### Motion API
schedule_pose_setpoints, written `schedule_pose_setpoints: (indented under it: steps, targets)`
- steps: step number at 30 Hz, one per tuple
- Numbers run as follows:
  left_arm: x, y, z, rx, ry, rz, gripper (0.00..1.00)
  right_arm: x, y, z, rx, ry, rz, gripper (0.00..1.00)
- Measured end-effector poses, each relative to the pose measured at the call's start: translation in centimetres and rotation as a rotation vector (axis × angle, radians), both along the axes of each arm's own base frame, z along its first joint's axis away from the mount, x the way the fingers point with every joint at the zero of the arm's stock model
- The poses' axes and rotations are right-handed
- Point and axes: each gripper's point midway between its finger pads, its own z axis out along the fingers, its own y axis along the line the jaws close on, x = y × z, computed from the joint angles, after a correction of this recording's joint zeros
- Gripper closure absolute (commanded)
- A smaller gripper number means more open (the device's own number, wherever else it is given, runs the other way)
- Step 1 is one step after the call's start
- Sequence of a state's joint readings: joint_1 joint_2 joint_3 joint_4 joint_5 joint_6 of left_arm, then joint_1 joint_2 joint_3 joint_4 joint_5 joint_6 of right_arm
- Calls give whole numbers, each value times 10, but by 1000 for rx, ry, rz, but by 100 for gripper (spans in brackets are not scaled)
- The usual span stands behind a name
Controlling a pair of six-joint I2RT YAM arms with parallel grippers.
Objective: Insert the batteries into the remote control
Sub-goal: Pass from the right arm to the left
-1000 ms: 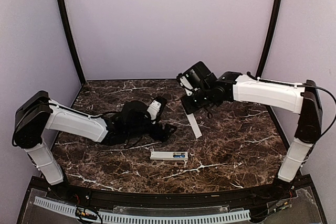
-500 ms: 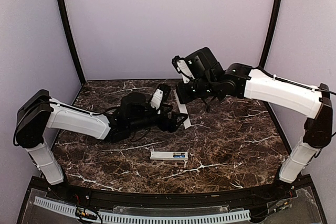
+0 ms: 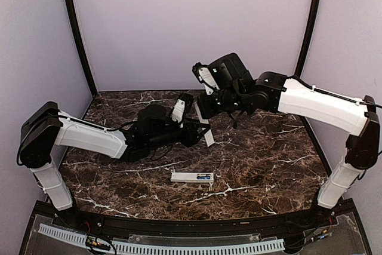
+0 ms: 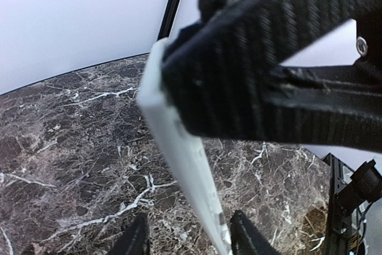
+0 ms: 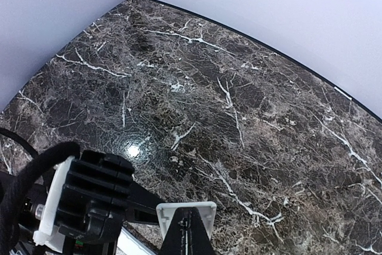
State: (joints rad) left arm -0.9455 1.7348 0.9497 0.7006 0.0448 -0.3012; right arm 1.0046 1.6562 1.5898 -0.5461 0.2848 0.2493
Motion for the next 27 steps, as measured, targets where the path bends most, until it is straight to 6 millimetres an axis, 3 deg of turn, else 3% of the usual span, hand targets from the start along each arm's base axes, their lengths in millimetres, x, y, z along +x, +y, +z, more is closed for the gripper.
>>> schedule_pose_setpoints:
  steps: [7, 11, 17, 22, 27]
  targets:
    - [-2, -2, 6, -36, 10, -10, 97, -4, 3, 4, 16, 5, 22, 100]
    - [-1, -3, 9, -45, 5, -10, 100, -9, 4, 11, 33, 7, 44, 100]
    - [-3, -1, 13, -51, -5, -11, 100, -21, 5, 28, 79, -8, 114, 70]
    - [-10, 6, 26, -61, -46, -26, 100, -45, -7, 61, 136, -80, 217, 39]
    - [-29, 12, 47, -75, -129, -105, 100, -82, -26, 88, 232, -162, 406, 32]
